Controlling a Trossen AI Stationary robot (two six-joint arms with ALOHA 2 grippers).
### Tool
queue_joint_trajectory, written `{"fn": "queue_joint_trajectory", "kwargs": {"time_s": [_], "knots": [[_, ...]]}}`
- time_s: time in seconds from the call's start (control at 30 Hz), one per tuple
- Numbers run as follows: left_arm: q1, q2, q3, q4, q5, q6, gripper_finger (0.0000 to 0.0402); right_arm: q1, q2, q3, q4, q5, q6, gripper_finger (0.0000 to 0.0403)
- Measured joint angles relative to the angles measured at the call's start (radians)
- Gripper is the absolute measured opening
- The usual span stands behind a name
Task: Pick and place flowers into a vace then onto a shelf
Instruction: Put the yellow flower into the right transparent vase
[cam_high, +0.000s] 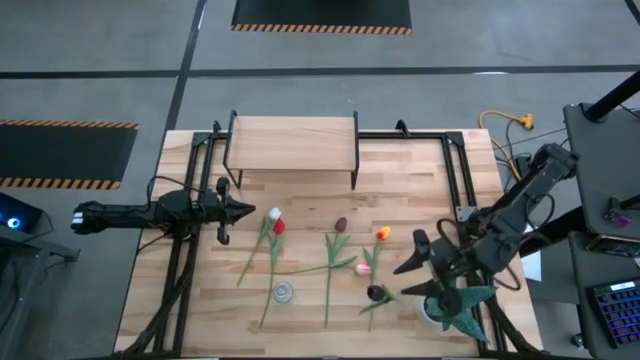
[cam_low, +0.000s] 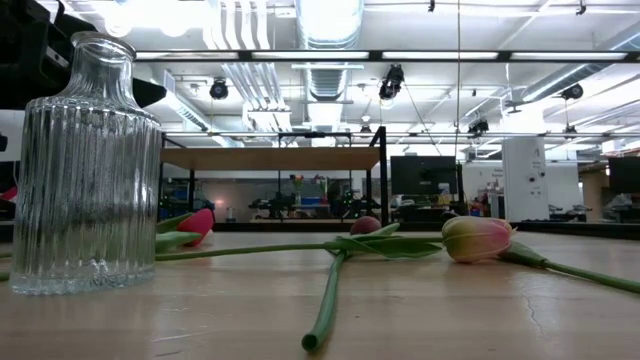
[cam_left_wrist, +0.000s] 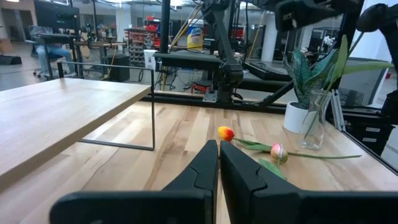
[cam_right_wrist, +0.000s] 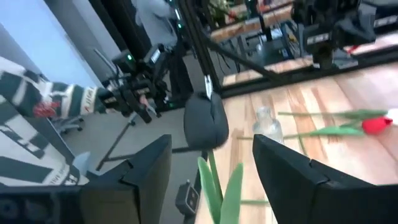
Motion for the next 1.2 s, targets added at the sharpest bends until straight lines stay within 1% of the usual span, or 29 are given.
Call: {"fn": "queue_joint_trajectory", "kwargs": {"time_s": [0.07,0.23,0.4,0.53,0.6,0.8,0.97,1.2], "knots": [[0.000,0.000,0.000,0.000,0.000,0.000,0.0000,0.000,-0.021,0.000,0.000,0.021,-0.004,0.0215],[0.000,0.000,0.000,0.000,0.000,0.000,0.0000,0.000,-0.049,0.000,0.000,0.142,0.000,0.0209],[0.000,0.000,0.000,0.000,0.000,0.000,0.0000,-0.001,-0.056,0.000,0.001,0.362,0.116,0.0201],[0.000,0.000,0.000,0.000,0.000,0.000,0.0000,-0.020,-0.059,0.000,0.002,0.478,0.182,0.0198],[0.000,0.000,0.000,0.000,0.000,0.000,0.0000,-0.042,-0.061,0.000,0.001,0.494,0.226,0.0200],[0.000,0.000,0.000,0.000,0.000,0.000,0.0000,-0.144,-0.056,0.000,0.002,0.495,0.347,0.0213],[0.000,0.000,0.000,0.000,0.000,0.000,0.0000,-0.224,-0.051,0.000,0.000,0.494,0.461,0.0238],[0.000,0.000,0.000,0.000,0.000,0.000,0.0000,-0.296,-0.048,0.000,-0.006,0.489,0.505,0.0280]]}}
